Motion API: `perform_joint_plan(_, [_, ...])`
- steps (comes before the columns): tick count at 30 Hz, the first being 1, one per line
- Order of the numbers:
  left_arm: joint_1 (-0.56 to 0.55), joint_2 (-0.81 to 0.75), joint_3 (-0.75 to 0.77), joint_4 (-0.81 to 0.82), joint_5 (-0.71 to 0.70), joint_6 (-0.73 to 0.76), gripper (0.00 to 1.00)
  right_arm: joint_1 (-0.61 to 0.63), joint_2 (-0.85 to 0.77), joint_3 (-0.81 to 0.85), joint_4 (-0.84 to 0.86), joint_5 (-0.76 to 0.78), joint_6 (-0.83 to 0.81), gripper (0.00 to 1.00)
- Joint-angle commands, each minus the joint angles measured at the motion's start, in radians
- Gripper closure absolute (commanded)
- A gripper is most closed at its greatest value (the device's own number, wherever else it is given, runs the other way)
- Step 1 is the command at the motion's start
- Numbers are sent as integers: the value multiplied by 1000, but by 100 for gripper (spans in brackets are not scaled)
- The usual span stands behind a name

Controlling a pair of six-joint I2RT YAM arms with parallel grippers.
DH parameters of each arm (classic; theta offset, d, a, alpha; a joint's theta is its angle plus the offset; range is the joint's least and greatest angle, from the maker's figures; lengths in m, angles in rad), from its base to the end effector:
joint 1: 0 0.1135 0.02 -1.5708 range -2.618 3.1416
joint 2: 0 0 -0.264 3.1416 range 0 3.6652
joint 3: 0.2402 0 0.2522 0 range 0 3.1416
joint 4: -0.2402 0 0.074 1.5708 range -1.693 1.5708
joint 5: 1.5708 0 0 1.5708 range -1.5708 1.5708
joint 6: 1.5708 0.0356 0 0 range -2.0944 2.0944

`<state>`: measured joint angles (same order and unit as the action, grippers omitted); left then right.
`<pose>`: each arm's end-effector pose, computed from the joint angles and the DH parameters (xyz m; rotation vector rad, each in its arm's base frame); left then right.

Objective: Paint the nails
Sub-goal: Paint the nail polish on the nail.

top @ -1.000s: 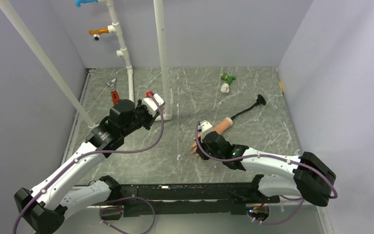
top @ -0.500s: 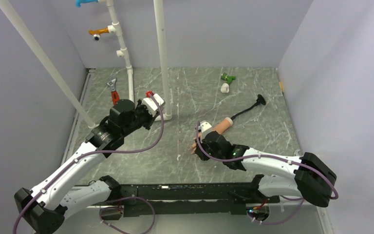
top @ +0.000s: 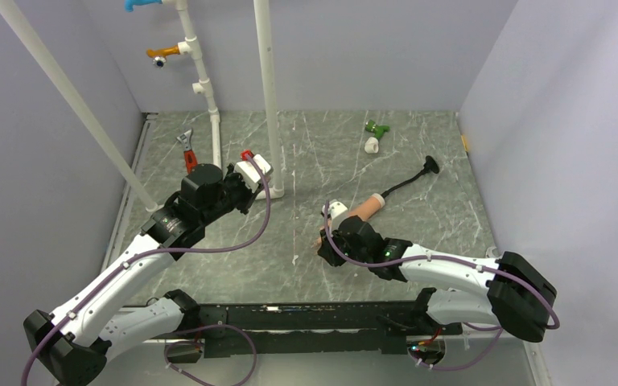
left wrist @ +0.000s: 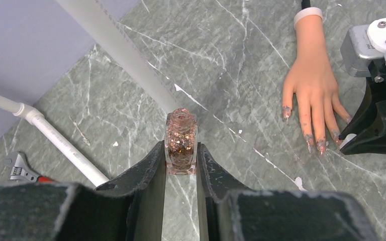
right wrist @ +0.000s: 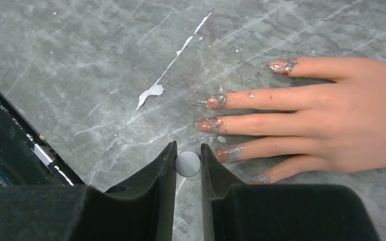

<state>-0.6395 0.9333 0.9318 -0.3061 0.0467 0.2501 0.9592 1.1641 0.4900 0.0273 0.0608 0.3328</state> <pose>0.1694 -0.1281 0.3521 0.8422 1.6918 -0.3107 0.1349 0.1885 0.1839 -0.6735 2.1924 0.6317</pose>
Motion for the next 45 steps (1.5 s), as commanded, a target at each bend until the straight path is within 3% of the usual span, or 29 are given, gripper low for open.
perform_joint_plan(1, [-3,-4,34,22,-8,9,100,6,-53,6,47,-39,3,100])
perform_joint_plan(7, [-4,-4,35,21,-4,8,100,6,-31,15,-3,87,20,100])
perform_joint_plan(15, [-3,-10,34,23,-6,9,100,6,17,20,-2,134,28,100])
perform_joint_plan(29, [-3,-10,35,19,-6,11,100,6,-3,15,-21,148,12,100])
perform_joint_plan(45, [-4,-12,34,21,-2,11,100,6,3,-5,20,40,-6,100])
